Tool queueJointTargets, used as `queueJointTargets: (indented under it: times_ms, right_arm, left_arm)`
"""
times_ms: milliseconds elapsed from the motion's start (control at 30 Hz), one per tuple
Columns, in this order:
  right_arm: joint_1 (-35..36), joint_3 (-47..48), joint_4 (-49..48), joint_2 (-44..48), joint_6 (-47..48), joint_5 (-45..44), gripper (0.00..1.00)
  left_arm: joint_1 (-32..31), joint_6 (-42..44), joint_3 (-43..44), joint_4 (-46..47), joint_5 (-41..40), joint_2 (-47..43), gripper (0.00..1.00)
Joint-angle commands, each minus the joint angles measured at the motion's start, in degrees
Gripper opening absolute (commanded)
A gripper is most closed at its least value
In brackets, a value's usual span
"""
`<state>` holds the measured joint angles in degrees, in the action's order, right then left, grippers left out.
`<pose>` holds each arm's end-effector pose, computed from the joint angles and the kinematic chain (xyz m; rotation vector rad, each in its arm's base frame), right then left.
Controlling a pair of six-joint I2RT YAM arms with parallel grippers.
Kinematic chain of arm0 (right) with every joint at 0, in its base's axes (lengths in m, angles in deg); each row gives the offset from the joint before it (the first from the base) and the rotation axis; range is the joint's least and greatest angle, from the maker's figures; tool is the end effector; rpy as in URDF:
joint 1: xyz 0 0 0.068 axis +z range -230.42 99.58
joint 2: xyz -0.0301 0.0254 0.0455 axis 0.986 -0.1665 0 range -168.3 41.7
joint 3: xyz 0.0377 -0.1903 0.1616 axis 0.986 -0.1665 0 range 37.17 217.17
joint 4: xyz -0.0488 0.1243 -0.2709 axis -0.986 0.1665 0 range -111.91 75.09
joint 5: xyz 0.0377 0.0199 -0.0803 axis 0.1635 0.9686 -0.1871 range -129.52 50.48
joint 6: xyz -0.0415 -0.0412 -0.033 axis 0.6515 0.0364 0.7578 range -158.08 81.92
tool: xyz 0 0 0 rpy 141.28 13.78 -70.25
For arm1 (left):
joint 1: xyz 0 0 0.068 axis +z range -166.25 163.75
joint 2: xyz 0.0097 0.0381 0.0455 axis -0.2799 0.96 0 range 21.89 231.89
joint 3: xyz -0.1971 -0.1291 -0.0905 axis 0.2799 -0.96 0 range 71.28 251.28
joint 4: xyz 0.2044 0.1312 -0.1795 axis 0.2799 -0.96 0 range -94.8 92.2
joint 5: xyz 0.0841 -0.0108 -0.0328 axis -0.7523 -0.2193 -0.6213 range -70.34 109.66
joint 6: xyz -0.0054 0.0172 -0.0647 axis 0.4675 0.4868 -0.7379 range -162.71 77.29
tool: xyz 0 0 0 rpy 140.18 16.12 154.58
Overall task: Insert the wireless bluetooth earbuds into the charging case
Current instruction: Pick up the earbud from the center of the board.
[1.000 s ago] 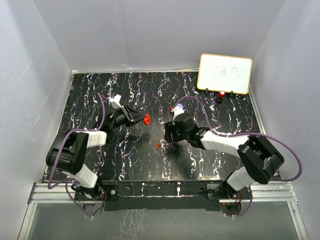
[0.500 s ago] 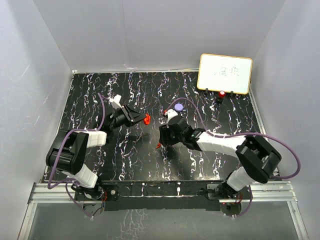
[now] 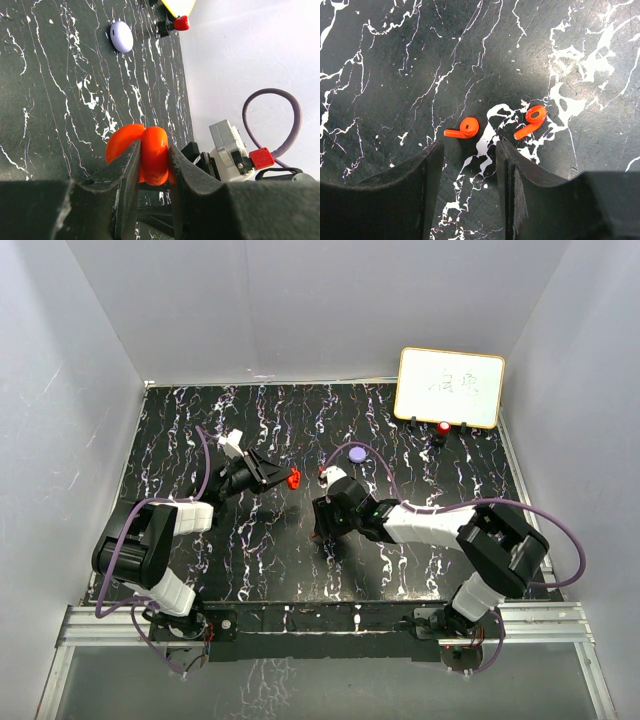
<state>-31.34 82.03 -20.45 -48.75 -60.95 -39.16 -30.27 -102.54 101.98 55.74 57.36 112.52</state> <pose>0.2311 0.2670 0.0993 -0.5645 2.4118 0.5787 0.3166 -0.1129 0.1243 -0.1965 1.8916 -1.4734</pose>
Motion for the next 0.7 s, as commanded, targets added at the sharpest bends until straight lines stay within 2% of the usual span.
queueJointTargets:
  times_ms: [0,667]
  right_arm:
    - [0.2,2.7,-3.2,-0.9,-0.9,0.2,0.43]
    - [0.3,2.7,-6.0,-3.9,-2.7,1.4,0.36]
  left_arm:
    - [0.5,0.1,1.2,0.8,1.0,-0.5,0.00]
    - [1.0,-0.1,0.4,1.4,1.3,-0.7,0.00]
